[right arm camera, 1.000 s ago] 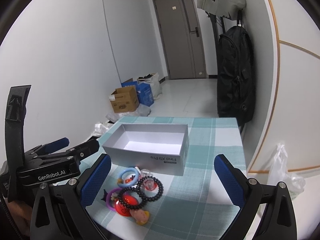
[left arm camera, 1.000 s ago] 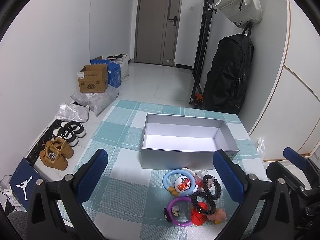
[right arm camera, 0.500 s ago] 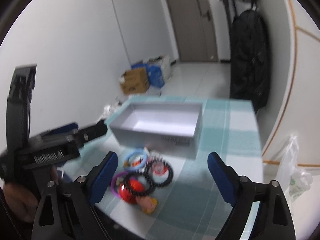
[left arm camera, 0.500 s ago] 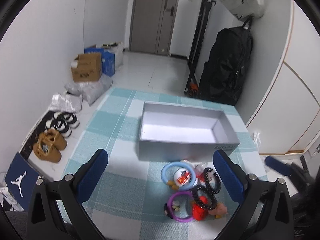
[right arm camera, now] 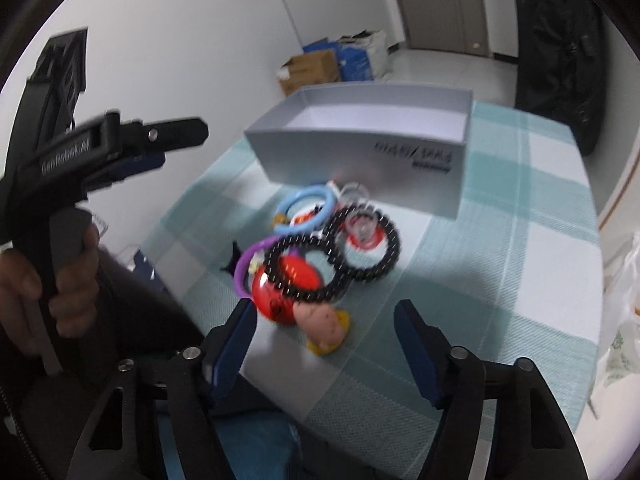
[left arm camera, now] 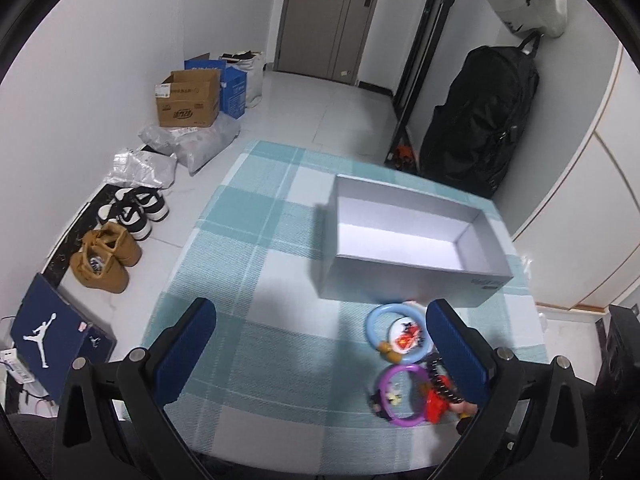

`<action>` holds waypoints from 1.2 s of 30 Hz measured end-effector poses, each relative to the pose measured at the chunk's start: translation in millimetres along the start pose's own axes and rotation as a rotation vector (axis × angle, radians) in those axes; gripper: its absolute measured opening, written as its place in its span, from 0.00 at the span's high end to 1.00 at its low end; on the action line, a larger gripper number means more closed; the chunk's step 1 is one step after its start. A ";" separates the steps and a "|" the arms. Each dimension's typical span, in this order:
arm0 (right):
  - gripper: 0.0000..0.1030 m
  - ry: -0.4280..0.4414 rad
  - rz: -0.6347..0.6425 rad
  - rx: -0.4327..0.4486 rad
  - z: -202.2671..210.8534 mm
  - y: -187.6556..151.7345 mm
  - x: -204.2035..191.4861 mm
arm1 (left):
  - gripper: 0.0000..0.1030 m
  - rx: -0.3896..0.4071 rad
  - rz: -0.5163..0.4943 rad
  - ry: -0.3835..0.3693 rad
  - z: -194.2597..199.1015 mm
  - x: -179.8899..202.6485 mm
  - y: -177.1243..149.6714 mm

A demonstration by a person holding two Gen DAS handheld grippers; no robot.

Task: Organize jewelry
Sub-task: 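Lower the right gripper onto the doll-head purple ring and close it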

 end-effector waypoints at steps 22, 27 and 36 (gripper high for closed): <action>0.75 0.007 -0.014 -0.008 7.6 3.8 11.1 | 0.03 -0.227 0.021 -0.076 -25.5 -6.9 -31.9; 0.75 0.005 -0.052 0.006 13.0 5.4 19.3 | 0.09 -0.278 -0.034 -0.110 -27.9 7.2 -44.3; 0.75 0.002 -0.086 0.047 21.7 10.5 25.2 | 0.40 -0.307 -0.136 -0.124 -31.1 27.7 -50.6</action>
Point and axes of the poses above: each gripper's, at about its wrist camera, not at the fingertips, and z roughly against the way its jaws point, x to its right, y to its top, the point moved 5 cm from there along -z, roughly the way its jaws point, and after that the axes turned 4 degrees about -z, right-handed, at the moved point
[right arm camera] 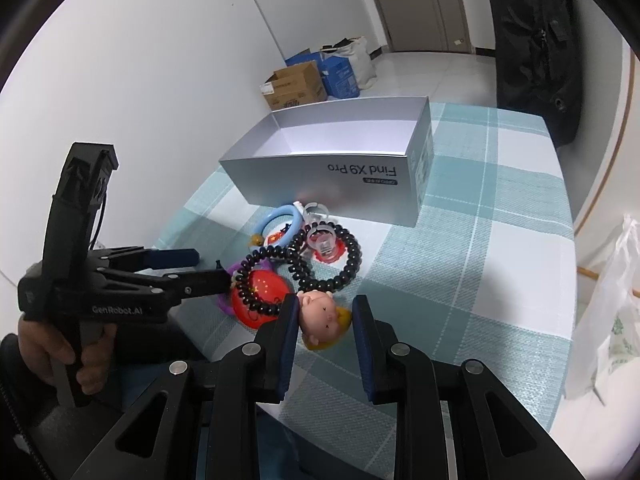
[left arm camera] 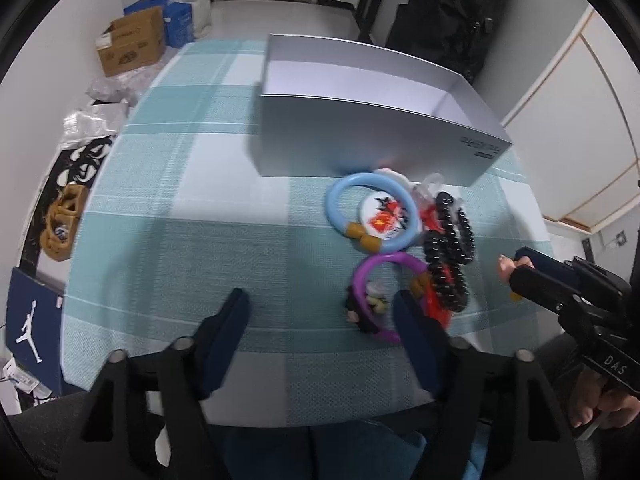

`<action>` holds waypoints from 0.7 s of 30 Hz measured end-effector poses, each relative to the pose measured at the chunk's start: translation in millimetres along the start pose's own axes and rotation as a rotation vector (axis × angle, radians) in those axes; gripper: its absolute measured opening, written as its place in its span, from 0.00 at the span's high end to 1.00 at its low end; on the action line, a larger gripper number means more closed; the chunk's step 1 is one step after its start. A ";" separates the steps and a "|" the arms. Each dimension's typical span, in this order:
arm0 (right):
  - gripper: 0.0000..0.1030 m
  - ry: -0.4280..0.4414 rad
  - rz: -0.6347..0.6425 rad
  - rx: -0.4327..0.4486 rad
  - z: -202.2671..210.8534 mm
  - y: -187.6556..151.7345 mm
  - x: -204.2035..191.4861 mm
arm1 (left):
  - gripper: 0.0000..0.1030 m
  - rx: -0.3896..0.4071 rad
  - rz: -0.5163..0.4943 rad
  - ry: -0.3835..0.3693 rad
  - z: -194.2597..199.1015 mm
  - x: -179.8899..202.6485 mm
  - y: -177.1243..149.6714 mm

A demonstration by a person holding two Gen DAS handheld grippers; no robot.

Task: Organize jewelry
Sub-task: 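Lower the right gripper onto the doll-head purple ring and close it, then lift the purple ring with the right gripper and lower it into the silver box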

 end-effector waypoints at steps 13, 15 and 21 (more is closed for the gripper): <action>0.75 -0.002 -0.024 0.028 8.0 3.4 5.9 | 0.89 0.007 -0.048 -0.060 3.4 9.7 -1.4; 0.75 -0.003 -0.028 0.036 9.6 4.7 7.1 | 0.92 0.009 -0.040 -0.060 3.9 8.3 -0.4; 0.75 0.006 -0.068 0.051 12.6 7.2 13.2 | 0.94 0.030 0.003 -0.075 8.7 3.6 3.1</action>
Point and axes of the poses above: each gripper's, at about its wrist camera, not at the fingertips, and z roughly against the way its jaws point, x to its right, y to its top, the point moved 5 cm from there along -z, roughly the way its jaws point, and after that the axes turned 4 degrees about -z, right-handed, at the moved point
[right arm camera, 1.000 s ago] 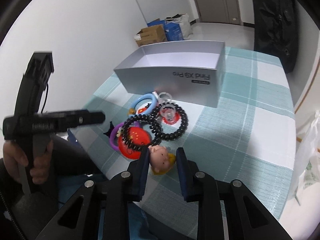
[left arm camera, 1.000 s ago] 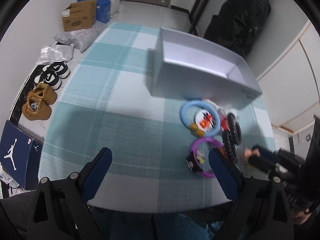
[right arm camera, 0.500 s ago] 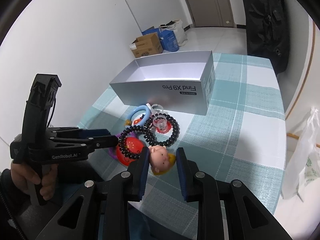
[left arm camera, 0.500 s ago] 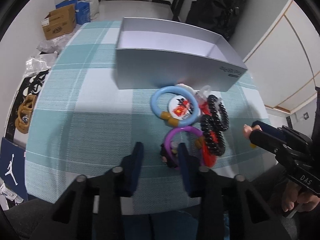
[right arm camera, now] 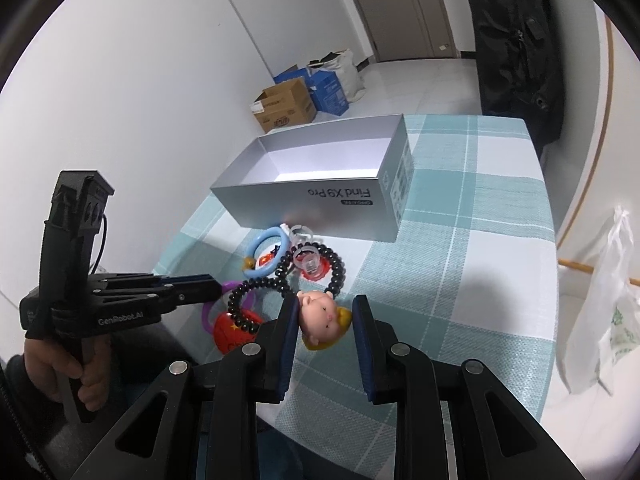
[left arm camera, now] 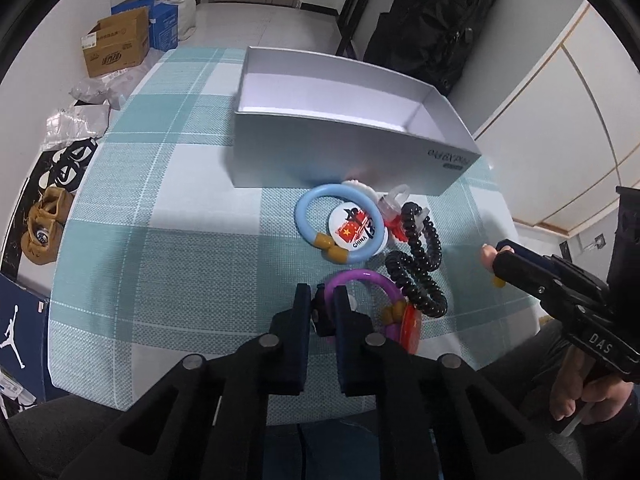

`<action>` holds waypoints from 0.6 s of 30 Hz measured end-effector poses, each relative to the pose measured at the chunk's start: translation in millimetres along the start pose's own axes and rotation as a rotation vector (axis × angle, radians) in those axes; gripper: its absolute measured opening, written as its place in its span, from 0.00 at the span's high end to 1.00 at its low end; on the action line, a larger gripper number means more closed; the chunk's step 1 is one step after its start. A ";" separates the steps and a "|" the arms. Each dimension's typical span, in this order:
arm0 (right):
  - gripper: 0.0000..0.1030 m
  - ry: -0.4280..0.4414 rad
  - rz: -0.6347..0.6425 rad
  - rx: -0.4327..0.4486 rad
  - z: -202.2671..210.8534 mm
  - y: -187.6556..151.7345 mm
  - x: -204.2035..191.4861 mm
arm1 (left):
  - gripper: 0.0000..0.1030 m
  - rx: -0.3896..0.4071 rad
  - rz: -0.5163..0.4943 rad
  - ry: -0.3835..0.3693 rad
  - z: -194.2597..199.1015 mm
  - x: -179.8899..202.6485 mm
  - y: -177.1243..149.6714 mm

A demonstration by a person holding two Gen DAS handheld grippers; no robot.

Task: Organize jewelry
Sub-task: 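Lift the purple ring with the right gripper and lower it into the silver box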

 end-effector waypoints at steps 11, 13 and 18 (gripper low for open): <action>0.75 0.001 -0.011 0.029 3.4 3.3 -3.6 | 0.94 0.080 0.038 -0.011 15.9 -2.6 10.3; 0.75 0.004 -0.023 0.033 3.0 4.7 -3.3 | 0.94 0.099 0.071 -0.024 20.2 -7.5 13.1; 0.75 0.037 -0.032 0.078 8.0 13.1 -10.2 | 0.94 0.181 0.095 -0.044 37.2 -8.7 25.5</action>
Point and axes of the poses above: each gripper's, at about its wrist camera, not at the fingertips, and z roughly against the way its jaws point, x to its right, y to its top, the point moved 5 cm from there along -z, roughly the way its jaws point, and after that the axes turned 4 degrees about -z, right-handed, at the moved point
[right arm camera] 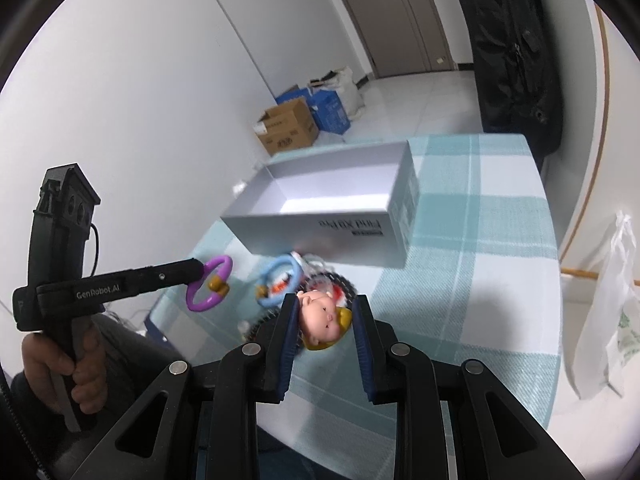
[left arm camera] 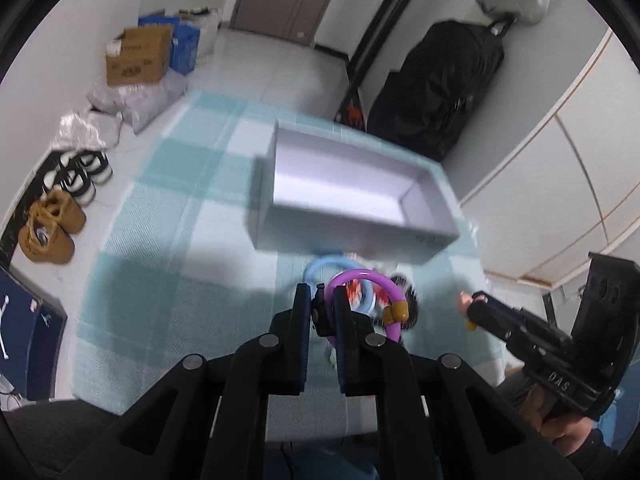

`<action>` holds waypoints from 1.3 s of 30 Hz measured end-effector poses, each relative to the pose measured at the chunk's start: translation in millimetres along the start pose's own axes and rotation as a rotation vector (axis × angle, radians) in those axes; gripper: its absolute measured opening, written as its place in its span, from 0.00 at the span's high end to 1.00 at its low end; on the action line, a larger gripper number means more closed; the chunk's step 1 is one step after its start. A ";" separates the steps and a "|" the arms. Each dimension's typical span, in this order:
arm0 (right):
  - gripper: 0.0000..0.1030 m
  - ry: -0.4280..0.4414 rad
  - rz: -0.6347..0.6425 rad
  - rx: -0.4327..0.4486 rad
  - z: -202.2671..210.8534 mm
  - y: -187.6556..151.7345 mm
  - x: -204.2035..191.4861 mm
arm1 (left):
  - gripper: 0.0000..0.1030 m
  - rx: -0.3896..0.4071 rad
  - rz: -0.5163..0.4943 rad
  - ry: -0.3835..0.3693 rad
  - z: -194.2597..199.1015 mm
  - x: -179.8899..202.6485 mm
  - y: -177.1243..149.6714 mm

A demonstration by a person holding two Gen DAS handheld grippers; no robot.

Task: Organize jewelry
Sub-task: 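Lift the purple ring with the right gripper and lower it into the silver box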

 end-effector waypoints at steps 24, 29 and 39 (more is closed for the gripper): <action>0.75 0.090 -0.129 0.038 -43.9 109.2 3.6 | 0.94 -0.028 -0.063 -0.036 -56.8 6.6 86.6; 0.75 0.096 -0.137 -0.007 -71.3 112.0 9.3 | 0.94 -0.061 -0.071 -0.042 -70.5 4.9 86.1; 0.75 0.097 -0.178 -0.054 -96.8 111.0 20.5 | 0.94 -0.096 -0.062 -0.065 -83.7 1.7 86.8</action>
Point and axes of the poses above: each gripper's, at about its wrist camera, not at the fingertips, and z roughly against the way its jaws point, x to its right, y to its top, the point moved 5 cm from there along -z, roughly the way its jaws point, and after that the axes turned 4 degrees about -z, right-handed, at the moved point
